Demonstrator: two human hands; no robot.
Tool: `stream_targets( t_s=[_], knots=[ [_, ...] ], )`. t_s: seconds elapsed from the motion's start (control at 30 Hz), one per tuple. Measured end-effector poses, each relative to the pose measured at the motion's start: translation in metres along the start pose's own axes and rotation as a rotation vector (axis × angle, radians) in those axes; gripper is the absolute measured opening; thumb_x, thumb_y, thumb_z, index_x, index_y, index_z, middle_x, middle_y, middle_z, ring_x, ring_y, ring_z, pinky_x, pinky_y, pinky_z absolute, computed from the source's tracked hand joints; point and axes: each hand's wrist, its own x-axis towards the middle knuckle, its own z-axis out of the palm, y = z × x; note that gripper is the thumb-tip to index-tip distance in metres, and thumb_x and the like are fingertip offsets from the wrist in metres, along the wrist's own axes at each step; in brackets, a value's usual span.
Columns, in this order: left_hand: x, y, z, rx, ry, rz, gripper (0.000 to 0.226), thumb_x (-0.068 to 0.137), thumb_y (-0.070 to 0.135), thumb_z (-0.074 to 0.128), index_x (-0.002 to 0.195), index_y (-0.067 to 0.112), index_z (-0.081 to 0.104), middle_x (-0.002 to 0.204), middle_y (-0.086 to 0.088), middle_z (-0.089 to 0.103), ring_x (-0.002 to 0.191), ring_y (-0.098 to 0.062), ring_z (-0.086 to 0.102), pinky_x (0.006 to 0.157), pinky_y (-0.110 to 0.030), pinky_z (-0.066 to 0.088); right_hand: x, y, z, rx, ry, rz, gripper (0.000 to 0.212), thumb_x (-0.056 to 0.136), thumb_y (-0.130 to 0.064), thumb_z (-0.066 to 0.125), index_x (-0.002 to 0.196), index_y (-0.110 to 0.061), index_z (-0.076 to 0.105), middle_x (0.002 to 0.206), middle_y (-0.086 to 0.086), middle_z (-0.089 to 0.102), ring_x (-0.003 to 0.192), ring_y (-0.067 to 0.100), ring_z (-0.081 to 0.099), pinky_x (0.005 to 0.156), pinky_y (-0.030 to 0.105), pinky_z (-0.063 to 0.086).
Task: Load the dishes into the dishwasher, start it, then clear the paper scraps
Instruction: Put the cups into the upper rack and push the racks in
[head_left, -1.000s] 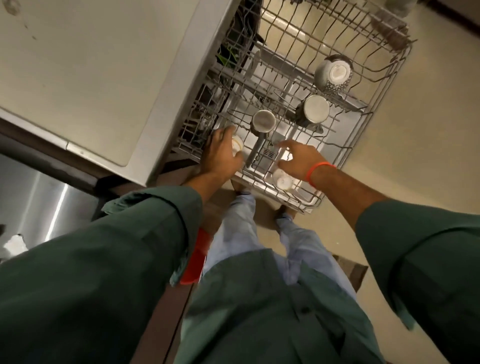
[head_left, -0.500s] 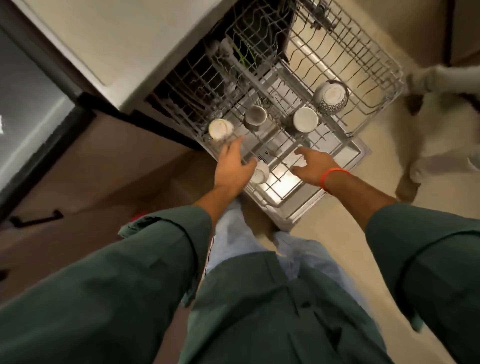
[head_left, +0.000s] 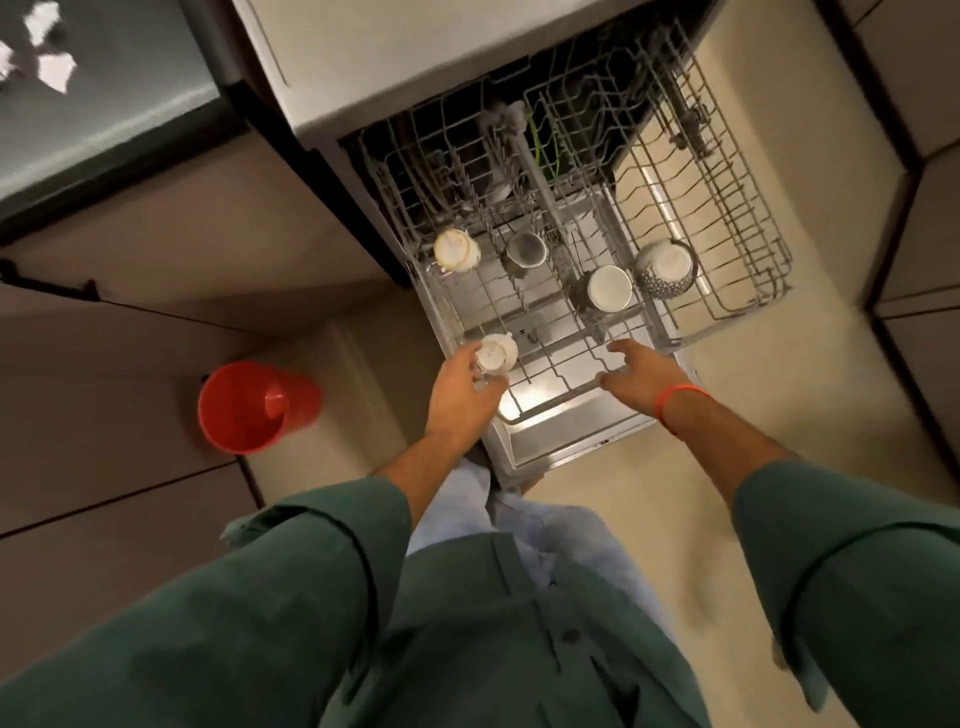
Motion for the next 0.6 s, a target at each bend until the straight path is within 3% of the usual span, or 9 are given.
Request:
stream_targets(
  t_s=[0.1,0.27,0.43,0.6],
  knots=[
    [0.000,0.009,0.001,0.004,0.025,-0.021,0.046,0.091,0.020,0.069,0.134,0.021,0.052,0.122,0.004,0.055,0.110,-0.017,0.062,0.097,-0.041,0.055,0.000,-0.001,-0.008,-0.024,0.028,-0.042,0.056,0.094,-0.033,0.063,0.145,-0.022,0.045,0.141,0.015,0.054,0.128,0.034,0.052,0.103,0.036,0.041],
    [-0.005,0.025,0.013,0.018,0.060,-0.096,0.045,0.093,0.021,0.067,0.136,0.016,0.053,0.114,0.004,0.057,0.105,-0.015,0.059,0.094,-0.036,0.053,0.007,0.013,-0.029,-0.088,0.019,-0.129,0.050,0.094,-0.032,0.062,0.140,-0.021,0.049,0.138,0.015,0.056,0.127,0.034,0.051,0.102,0.036,0.041],
    [-0.016,0.033,0.042,-0.060,0.119,-0.300,0.054,0.094,0.030,0.068,0.142,0.017,0.048,0.128,-0.001,0.058,0.111,-0.019,0.062,0.092,-0.032,0.051,0.026,0.044,-0.052,-0.112,-0.035,-0.175,0.055,0.092,-0.034,0.063,0.144,-0.023,0.047,0.140,0.015,0.055,0.126,0.035,0.052,0.101,0.037,0.042],
    [-0.041,0.048,0.093,-0.209,0.174,-0.406,0.042,0.099,0.024,0.063,0.138,0.013,0.051,0.122,-0.004,0.055,0.108,-0.018,0.051,0.091,-0.029,0.040,0.030,0.083,-0.084,-0.149,-0.127,-0.223,0.057,0.091,-0.033,0.064,0.145,-0.025,0.046,0.143,0.013,0.053,0.127,0.033,0.052,0.103,0.036,0.043]
  ],
)
